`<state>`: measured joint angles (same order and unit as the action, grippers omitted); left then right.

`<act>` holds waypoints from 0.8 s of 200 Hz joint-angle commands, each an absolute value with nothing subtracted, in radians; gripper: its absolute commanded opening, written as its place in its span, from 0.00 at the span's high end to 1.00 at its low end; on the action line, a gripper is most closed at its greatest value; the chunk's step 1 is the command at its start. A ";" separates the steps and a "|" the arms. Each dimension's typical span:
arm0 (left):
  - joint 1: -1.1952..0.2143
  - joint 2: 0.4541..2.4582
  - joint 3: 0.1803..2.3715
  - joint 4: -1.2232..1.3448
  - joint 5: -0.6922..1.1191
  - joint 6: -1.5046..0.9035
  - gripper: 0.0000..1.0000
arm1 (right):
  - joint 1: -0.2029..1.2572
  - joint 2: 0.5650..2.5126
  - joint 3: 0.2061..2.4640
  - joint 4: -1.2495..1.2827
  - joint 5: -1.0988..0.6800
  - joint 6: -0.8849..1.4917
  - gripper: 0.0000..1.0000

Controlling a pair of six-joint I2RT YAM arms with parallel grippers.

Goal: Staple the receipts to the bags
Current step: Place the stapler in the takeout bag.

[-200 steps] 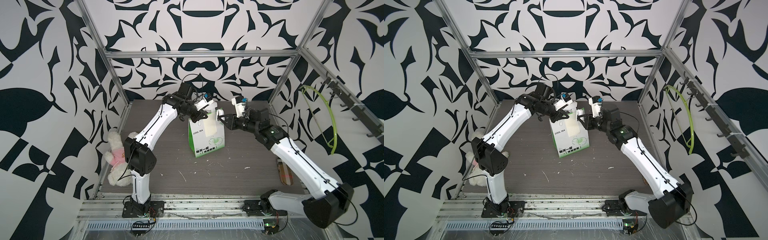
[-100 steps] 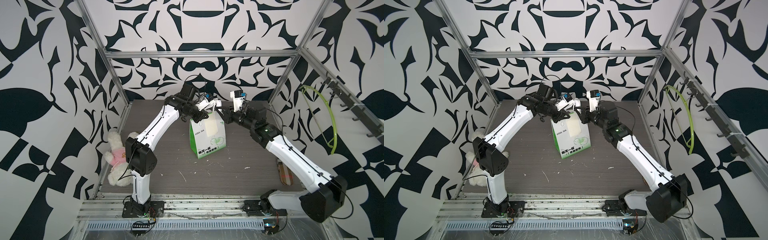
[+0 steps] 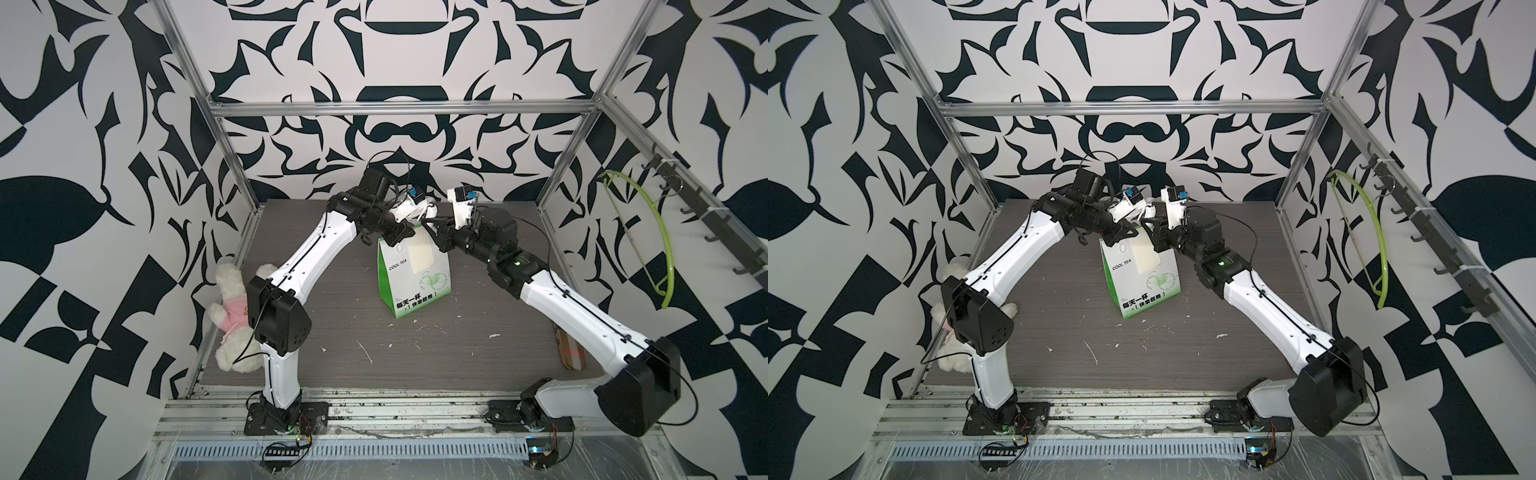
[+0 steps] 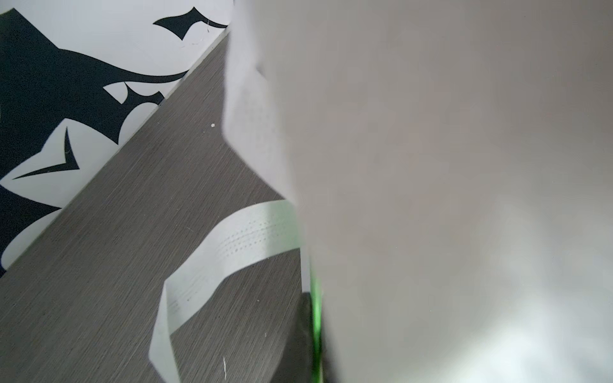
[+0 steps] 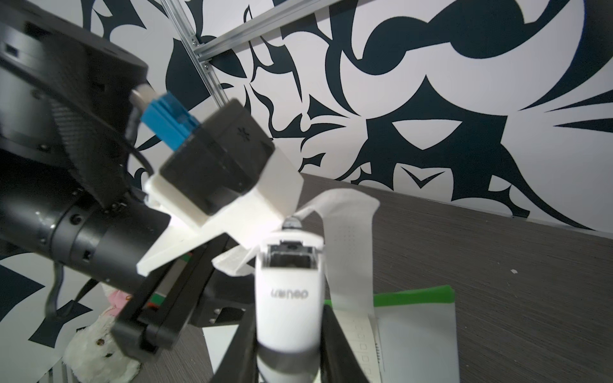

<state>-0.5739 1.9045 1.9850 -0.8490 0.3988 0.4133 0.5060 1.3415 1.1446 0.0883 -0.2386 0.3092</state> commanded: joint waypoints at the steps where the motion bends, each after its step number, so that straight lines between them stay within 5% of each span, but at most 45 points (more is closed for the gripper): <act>1: -0.598 1.888 2.000 -0.884 0.395 0.428 1.00 | 0.512 1.330 1.128 0.177 -0.211 0.290 0.98; 160: -0.601 1.788 1.861 -0.782 0.383 0.444 1.00 | 0.511 1.327 1.083 0.237 -0.197 0.287 0.99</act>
